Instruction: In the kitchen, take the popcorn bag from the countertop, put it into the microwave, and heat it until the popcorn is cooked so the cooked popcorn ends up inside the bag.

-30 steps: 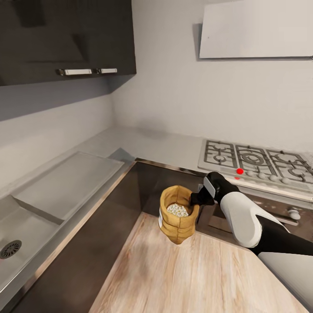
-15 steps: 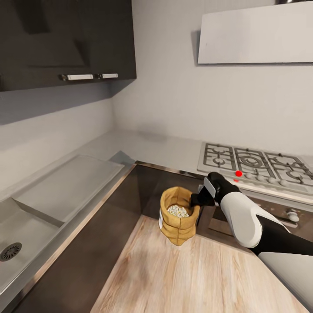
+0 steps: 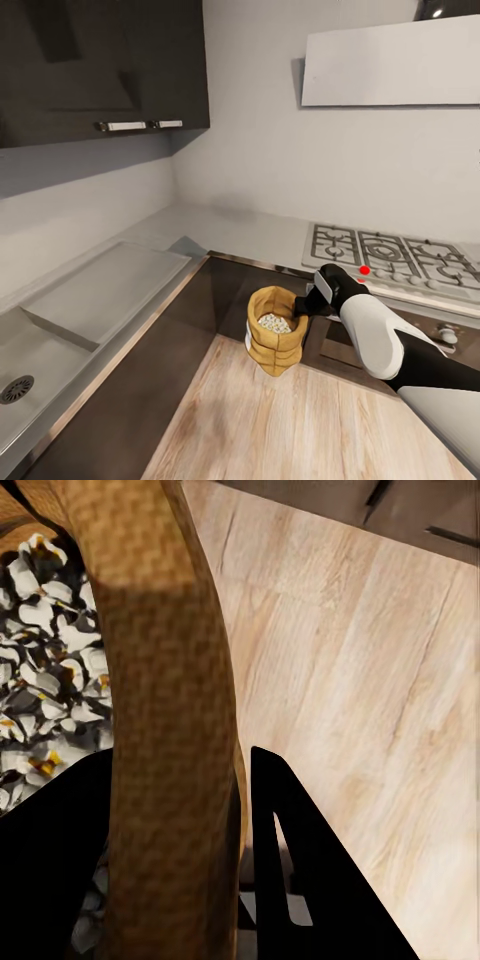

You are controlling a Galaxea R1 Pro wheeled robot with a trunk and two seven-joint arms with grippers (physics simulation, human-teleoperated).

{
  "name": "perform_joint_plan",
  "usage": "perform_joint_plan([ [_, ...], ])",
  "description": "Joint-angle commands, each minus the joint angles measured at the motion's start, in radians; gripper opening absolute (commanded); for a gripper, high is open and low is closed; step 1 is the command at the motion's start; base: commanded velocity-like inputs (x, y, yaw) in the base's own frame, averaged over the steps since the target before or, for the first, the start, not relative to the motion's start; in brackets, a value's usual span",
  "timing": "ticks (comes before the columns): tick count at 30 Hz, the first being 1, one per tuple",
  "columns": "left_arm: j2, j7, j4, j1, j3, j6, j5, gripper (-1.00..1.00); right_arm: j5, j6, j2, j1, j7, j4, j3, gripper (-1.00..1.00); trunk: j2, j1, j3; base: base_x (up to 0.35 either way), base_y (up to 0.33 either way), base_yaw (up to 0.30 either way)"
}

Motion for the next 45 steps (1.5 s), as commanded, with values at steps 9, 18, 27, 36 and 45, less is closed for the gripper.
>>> perform_joint_plan([
  [9,0.000,0.002,0.000,0.000,0.001,-0.003,0.004,1.00,0.014,0.004,-0.006,-0.001,0.006,-0.003,-0.007,-1.00,-0.001,0.000,0.005,0.000,0.000,0.000],
  [18,-0.001,0.002,0.000,0.000,0.001,-0.003,0.004,1.00,0.014,0.004,-0.006,-0.001,0.007,-0.005,-0.007,-1.00,-0.001,0.000,0.019,0.000,0.000,0.000],
  [27,-0.001,0.002,0.000,0.000,0.001,-0.003,0.003,1.00,0.021,0.004,-0.006,-0.001,0.006,-0.006,-0.007,-1.00,-0.001,0.000,0.033,0.000,0.000,0.000],
  [36,0.000,0.002,0.000,0.000,0.001,-0.003,0.003,1.00,0.026,0.004,-0.007,-0.001,0.006,-0.008,-0.007,-1.00,-0.001,0.000,0.048,0.000,0.000,0.000],
  [45,0.000,0.002,0.000,0.000,0.001,-0.003,0.004,1.00,0.026,0.004,-0.008,-0.001,0.006,-0.013,-0.007,-1.00,-0.001,0.000,0.062,0.000,0.000,0.000],
])
